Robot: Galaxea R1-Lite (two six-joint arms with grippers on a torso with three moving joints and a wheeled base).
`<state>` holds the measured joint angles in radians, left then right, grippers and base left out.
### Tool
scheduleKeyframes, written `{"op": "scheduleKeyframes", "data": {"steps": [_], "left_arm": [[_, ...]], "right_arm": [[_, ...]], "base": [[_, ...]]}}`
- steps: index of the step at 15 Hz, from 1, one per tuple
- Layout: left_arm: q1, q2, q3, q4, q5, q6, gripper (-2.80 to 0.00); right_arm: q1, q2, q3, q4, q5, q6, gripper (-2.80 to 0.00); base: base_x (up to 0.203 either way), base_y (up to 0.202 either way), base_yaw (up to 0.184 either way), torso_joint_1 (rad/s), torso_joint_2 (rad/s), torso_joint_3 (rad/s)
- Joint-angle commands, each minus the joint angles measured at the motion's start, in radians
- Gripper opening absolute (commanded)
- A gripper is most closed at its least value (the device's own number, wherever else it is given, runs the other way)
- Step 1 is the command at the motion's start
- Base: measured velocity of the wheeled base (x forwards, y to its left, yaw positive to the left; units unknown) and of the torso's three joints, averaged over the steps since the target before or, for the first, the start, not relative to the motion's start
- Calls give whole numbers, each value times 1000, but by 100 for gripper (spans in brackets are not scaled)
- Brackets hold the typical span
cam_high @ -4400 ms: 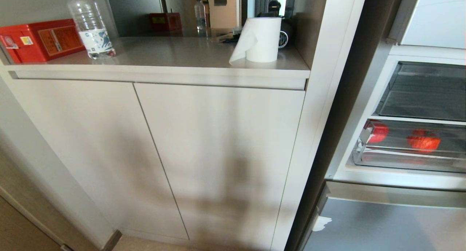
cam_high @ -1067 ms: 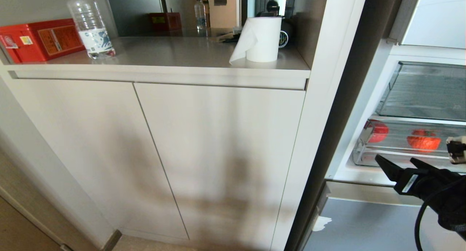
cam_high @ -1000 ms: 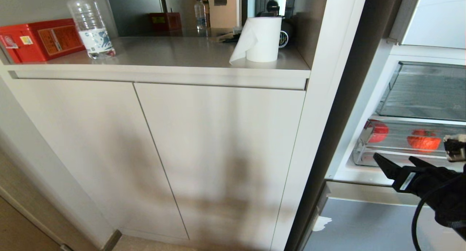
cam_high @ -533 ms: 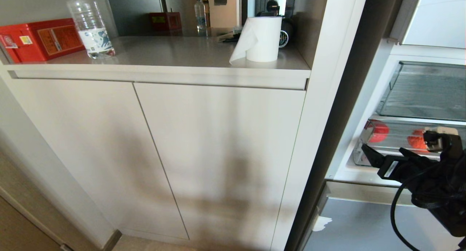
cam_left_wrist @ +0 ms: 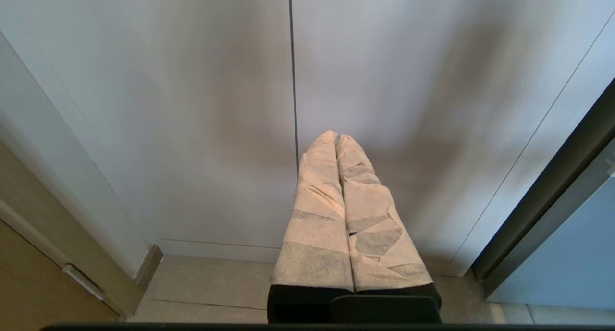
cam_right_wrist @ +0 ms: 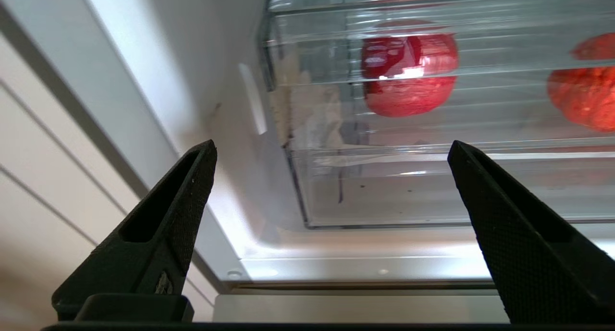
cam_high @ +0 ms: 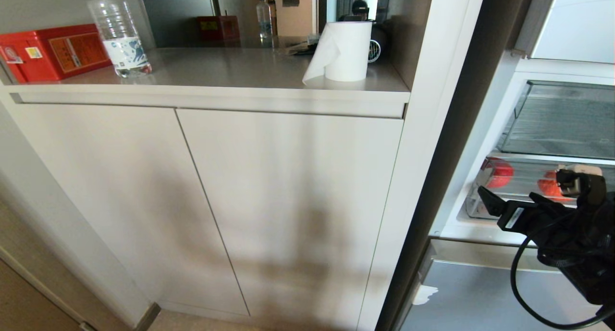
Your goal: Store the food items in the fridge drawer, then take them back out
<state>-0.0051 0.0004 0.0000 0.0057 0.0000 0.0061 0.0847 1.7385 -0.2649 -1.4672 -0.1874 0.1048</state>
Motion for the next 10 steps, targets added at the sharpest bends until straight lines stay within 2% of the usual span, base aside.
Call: {"op": "scheduleKeyframes", "data": {"steps": [1, 10], "left_arm": [[1, 0, 0, 0, 0, 0, -280], [-1, 0, 0, 0, 0, 0, -280]], "right_arm": [[-14, 0, -2, -8, -1, 1, 0], [-19, 41, -62, -8, 2, 10, 0]], "base": [[0, 0, 0, 0, 0, 0], [0, 0, 0, 0, 0, 0]]}}
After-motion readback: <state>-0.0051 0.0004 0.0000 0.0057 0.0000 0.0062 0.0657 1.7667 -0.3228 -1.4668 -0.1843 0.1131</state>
